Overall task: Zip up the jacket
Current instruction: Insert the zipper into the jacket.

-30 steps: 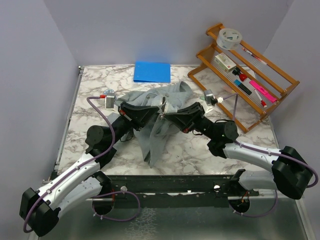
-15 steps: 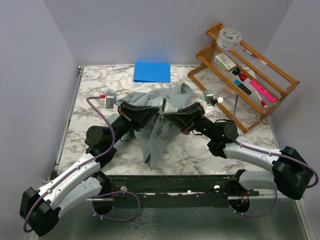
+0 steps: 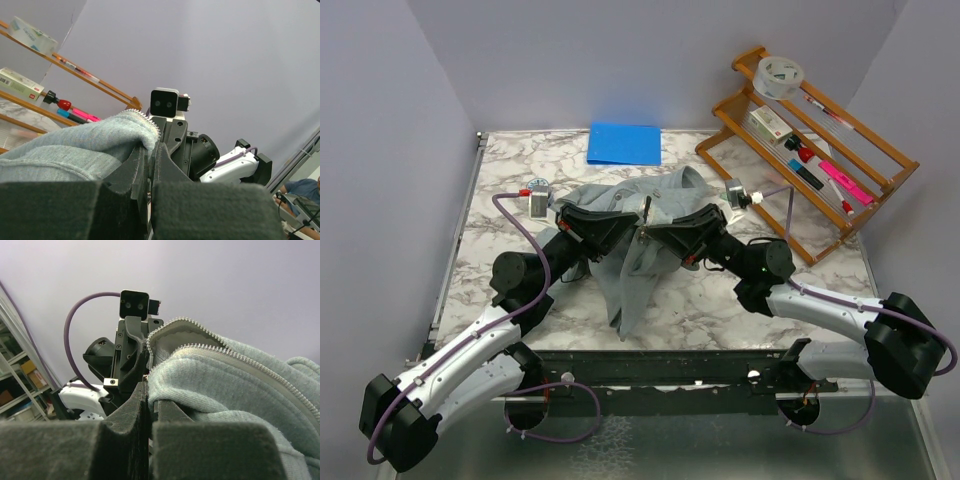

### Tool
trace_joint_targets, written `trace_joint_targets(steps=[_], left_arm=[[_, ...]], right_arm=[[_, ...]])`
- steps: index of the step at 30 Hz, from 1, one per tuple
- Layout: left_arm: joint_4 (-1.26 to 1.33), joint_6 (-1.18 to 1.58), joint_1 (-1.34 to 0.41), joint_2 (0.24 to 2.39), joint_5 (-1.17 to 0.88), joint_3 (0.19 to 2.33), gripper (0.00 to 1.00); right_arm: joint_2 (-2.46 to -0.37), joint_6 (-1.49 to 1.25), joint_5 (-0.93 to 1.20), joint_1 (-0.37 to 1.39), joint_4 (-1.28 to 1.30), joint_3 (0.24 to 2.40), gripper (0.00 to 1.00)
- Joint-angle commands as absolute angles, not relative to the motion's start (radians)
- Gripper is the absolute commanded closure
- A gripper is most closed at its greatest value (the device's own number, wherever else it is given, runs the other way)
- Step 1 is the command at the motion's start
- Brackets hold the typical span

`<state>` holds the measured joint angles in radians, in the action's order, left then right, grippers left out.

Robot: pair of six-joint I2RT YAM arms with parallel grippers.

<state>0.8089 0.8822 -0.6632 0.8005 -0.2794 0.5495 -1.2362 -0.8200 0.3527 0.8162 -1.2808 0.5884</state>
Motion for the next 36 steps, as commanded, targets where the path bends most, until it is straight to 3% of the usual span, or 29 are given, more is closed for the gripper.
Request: trace_joint_targets(steps=[1, 36], left_arm=[[0.9, 0.897, -0.67, 0.796, -0.316, 0.594, 1.0], [0.917, 0.919, -0.669, 0.824, -0.345, 0.588, 1.0]], right_arm=[[-1.243, -0.834, 0.326, 0.818, -1.311, 0.639, 1.0], [-1.295, -0.891, 0.257, 0.819, -1.425, 0.651, 1.0]])
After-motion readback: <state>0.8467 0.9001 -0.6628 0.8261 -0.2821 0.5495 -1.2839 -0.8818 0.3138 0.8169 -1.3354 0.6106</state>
